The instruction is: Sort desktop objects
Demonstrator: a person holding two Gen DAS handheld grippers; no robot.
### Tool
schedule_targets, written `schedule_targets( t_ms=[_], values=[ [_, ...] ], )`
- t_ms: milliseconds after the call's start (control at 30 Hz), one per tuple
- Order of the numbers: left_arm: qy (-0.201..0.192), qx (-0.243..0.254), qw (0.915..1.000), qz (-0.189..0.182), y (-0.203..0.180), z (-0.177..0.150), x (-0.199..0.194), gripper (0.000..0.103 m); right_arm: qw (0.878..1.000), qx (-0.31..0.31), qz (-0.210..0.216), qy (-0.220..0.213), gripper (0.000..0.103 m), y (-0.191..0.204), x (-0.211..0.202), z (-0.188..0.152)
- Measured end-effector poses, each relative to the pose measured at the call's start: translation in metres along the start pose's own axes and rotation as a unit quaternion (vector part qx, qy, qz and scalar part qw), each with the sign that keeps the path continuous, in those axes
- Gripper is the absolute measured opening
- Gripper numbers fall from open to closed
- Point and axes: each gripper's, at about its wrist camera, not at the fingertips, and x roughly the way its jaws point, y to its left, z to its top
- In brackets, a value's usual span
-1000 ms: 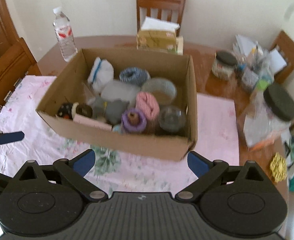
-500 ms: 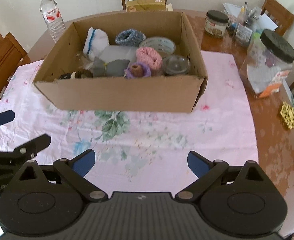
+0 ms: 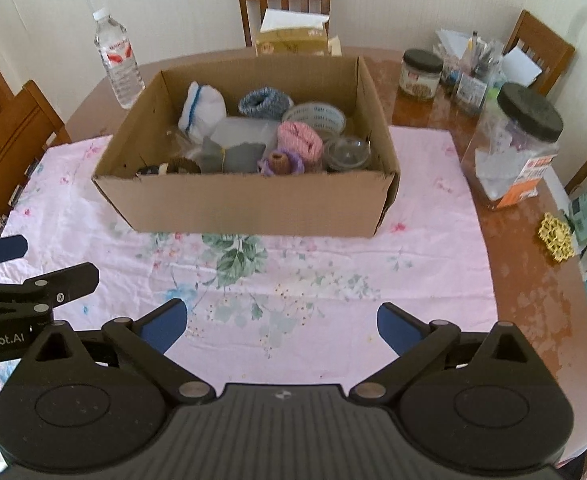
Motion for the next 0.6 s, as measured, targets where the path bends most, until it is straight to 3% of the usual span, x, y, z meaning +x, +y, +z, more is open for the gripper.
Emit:
schedule_targets(
  t_ms=[600],
  values=[
    [0.007,-0.031,0.9994,-0.009,0.0104,0.0045,-0.0019,0.091,1.0,-0.005,-0.006,-0.013,0.103,0.0084,-0.0079,0.0032]
  ],
)
